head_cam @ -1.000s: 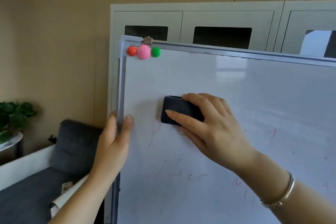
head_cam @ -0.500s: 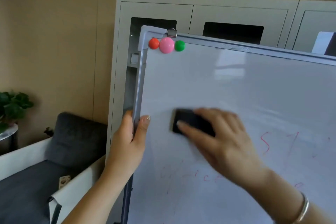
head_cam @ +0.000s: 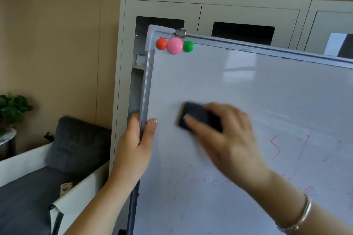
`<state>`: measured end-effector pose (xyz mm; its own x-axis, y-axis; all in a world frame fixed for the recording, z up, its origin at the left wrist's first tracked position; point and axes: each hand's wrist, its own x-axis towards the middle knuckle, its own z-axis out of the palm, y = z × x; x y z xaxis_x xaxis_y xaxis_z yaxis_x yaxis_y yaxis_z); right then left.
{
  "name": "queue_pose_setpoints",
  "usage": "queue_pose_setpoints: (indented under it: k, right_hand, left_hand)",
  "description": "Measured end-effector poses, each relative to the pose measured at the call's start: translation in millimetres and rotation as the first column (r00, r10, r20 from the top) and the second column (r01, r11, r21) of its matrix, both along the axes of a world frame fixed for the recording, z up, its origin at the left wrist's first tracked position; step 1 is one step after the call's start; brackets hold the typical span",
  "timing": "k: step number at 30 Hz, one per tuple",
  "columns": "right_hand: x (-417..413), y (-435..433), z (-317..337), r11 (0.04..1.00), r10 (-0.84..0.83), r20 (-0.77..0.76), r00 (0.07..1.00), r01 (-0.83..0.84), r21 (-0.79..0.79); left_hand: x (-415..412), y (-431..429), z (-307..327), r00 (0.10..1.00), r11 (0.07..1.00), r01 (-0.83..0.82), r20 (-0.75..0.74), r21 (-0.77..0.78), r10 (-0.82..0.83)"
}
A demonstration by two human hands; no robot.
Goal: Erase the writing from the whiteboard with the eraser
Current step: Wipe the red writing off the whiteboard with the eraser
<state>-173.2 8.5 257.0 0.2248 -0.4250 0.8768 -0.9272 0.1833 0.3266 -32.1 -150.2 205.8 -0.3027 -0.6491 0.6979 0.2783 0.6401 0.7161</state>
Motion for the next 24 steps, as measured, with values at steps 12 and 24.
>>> queue_pose_setpoints:
  k: [12,24]
  right_hand:
    - [6,-8,-7,1.0,0.019,0.005,1.0,-0.019,-0.005]
    - [-29,28,-13,0.978,-0.034,0.076,0.997,0.049,-0.204]
  left_hand:
    - [1,4,2,1.0,0.999,0.006,-0.005,0.041,-0.005]
    - [-8,17,-11,0.904,0.768,-0.372,-0.018,-0.522,0.426]
